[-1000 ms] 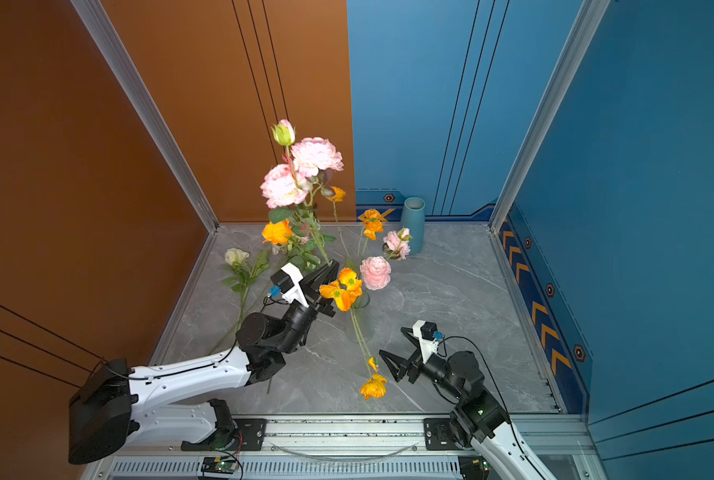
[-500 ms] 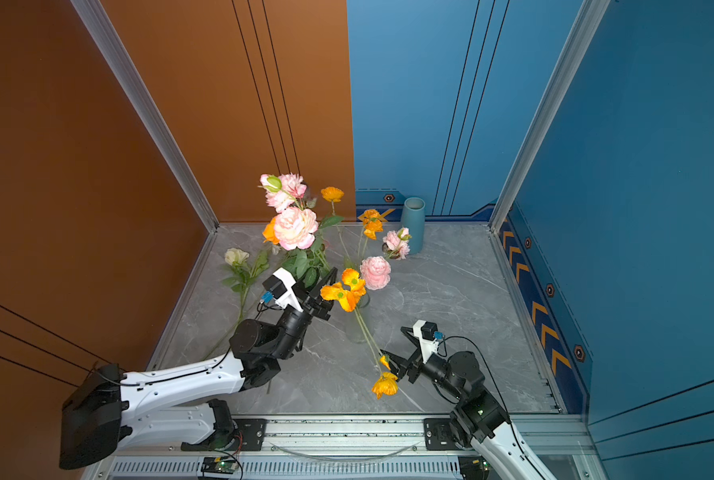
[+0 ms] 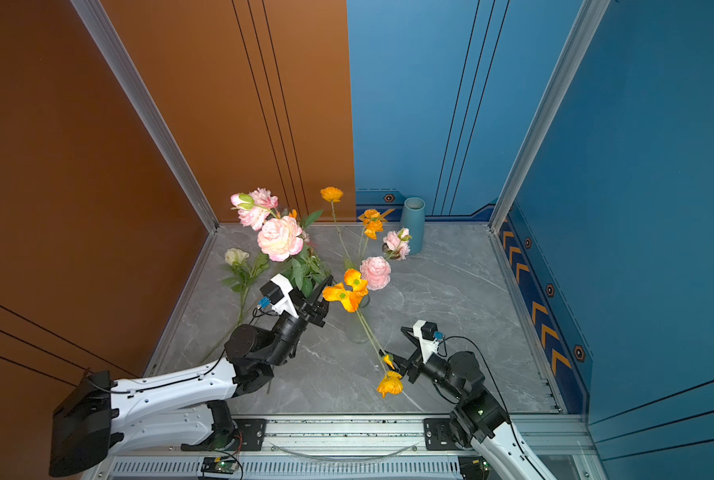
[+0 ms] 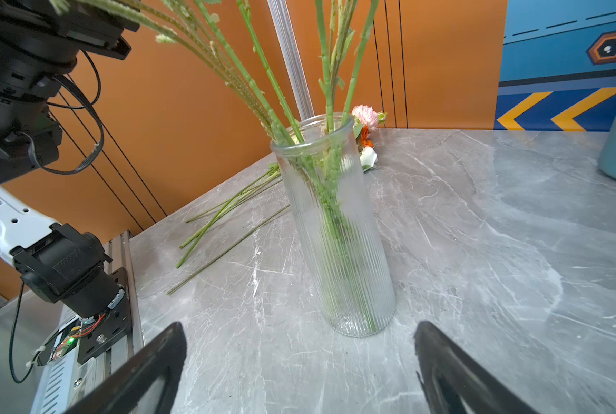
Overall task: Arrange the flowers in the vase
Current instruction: 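Push the pink rose stem down into the vase with the left gripper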
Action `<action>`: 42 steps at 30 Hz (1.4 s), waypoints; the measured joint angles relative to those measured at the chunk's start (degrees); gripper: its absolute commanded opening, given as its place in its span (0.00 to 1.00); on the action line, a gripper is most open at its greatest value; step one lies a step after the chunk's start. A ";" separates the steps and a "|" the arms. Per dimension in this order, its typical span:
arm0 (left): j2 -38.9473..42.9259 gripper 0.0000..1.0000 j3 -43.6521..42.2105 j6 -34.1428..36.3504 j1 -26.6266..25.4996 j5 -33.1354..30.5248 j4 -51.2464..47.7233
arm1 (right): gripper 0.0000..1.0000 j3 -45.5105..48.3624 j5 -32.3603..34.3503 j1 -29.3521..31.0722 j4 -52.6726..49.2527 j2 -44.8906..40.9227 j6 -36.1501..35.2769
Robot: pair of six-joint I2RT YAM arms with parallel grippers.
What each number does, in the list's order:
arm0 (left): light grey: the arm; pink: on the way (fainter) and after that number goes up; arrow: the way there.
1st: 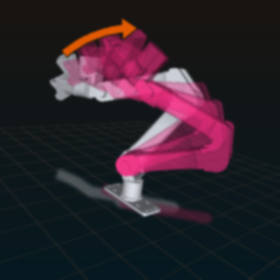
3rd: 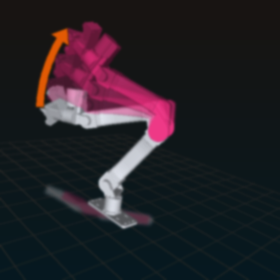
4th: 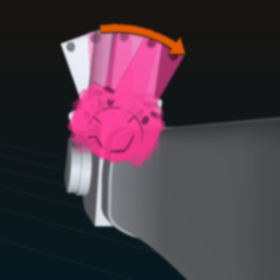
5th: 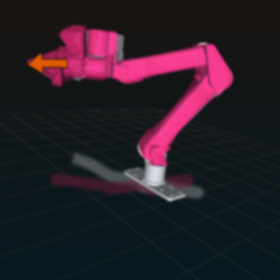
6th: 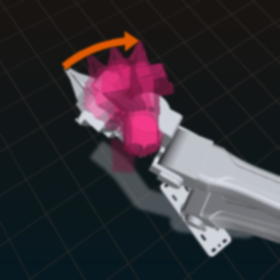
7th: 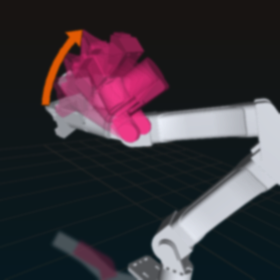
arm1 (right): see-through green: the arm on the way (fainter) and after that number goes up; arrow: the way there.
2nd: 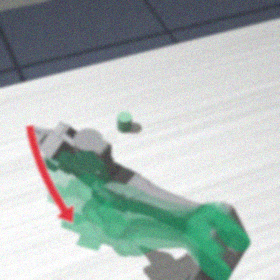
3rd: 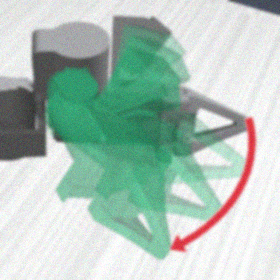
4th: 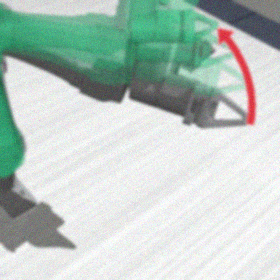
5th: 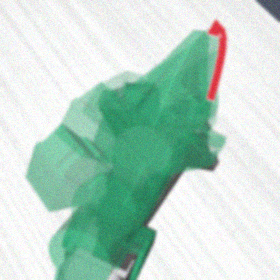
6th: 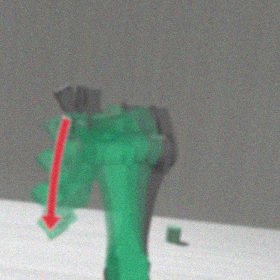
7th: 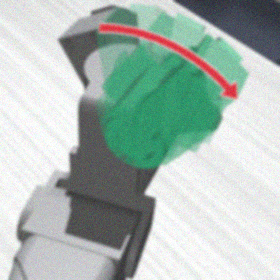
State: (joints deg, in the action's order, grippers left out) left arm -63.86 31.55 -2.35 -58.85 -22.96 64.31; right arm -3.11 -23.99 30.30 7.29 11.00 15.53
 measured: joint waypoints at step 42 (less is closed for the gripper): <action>-7.37 0.10 0.07 -4.85 1.57 1.38 -1.20 | 1.00 0.00 0.00 0.00 0.00 0.11 -0.02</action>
State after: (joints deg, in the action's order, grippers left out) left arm -71.22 31.62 -7.20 -57.28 -21.58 63.11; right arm -3.11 -23.99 30.30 7.29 11.11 15.51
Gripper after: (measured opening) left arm 0.097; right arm 0.998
